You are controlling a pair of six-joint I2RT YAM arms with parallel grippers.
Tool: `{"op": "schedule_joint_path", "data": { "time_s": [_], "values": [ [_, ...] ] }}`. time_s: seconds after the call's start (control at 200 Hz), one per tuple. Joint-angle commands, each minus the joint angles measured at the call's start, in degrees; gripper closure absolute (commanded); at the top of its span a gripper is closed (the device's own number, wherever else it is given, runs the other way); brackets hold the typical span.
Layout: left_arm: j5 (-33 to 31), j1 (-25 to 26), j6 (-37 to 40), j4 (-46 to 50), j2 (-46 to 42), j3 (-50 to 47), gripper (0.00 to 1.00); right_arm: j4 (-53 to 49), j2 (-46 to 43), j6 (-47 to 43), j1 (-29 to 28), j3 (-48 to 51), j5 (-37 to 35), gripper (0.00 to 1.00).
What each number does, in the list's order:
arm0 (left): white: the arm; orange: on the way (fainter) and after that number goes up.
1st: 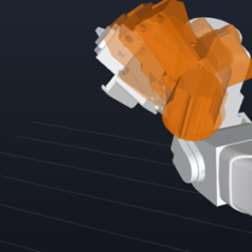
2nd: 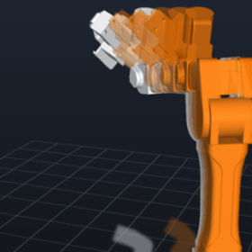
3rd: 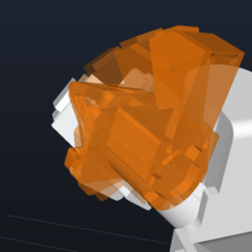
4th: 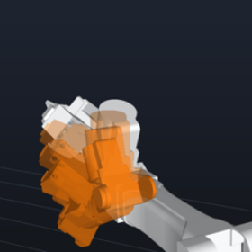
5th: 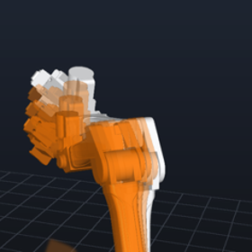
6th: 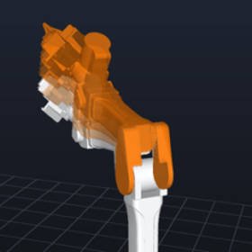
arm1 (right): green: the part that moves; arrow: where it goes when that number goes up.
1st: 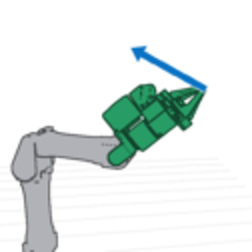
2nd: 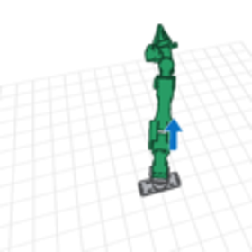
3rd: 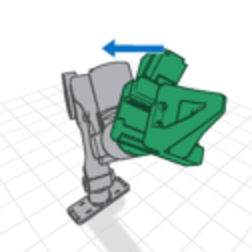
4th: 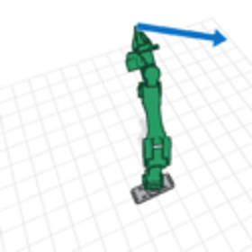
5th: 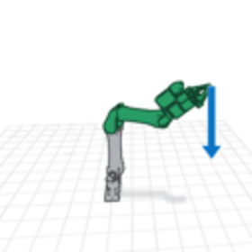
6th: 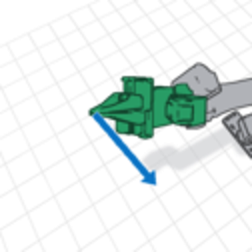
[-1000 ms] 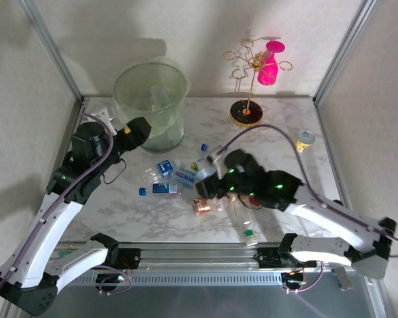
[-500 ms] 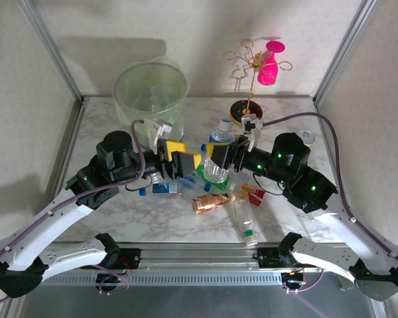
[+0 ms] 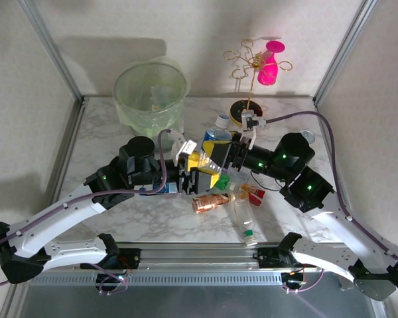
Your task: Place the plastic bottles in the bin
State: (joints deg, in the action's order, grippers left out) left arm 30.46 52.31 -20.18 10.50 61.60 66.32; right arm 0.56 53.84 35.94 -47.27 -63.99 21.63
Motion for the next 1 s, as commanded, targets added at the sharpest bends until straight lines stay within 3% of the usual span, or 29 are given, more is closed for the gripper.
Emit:
{"op": "schedule_joint_path", "data": {
  "time_s": [0.0,0.125,0.36,0.531,0.646,0.711,0.866,0.996],
  "values": [
    [-1.45,0.07,1.38,-4.82,-0.78,0.35,0.20,5.75,-1.58,2.43,0.08,1.63,2.41,0.45],
    [-0.29,0.31,0.94,-7.24,-0.63,-0.77,0.26,6.33,-2.13,2.65,0.07,2.90,1.49,0.45],
    [1.19,0.59,1.64,-9.03,-0.33,-1.05,0.54,7.53,-2.82,2.89,0.07,3.98,0.31,0.46],
    [1.75,0.68,2.11,-8.33,0.38,-0.01,0.55,5.99,-2.26,1.89,0.16,3.27,-0.61,0.44],
    [0.50,0.71,1.93,-7.66,0.53,0.43,0.54,2.14,-2.43,-0.15,0.16,1.91,-4.33,0.18],
    [-0.33,0.59,1.60,-6.31,1.20,1.34,0.54,-1.04,-2.70,-1.77,0.17,0.49,-7.82,0.10],
    [-2.52,-0.31,1.66,-3.43,2.71,3.74,0.56,-10.48,-3.65,-5.35,0.18,-3.57,-19.80,0.08],
    [-3.17,-3.89,0.23,-3.08,2.99,5.02,0.60,-16.35,-4.59,-8.21,0.22,-6.11,-28.74,0.08]
  ]
}}
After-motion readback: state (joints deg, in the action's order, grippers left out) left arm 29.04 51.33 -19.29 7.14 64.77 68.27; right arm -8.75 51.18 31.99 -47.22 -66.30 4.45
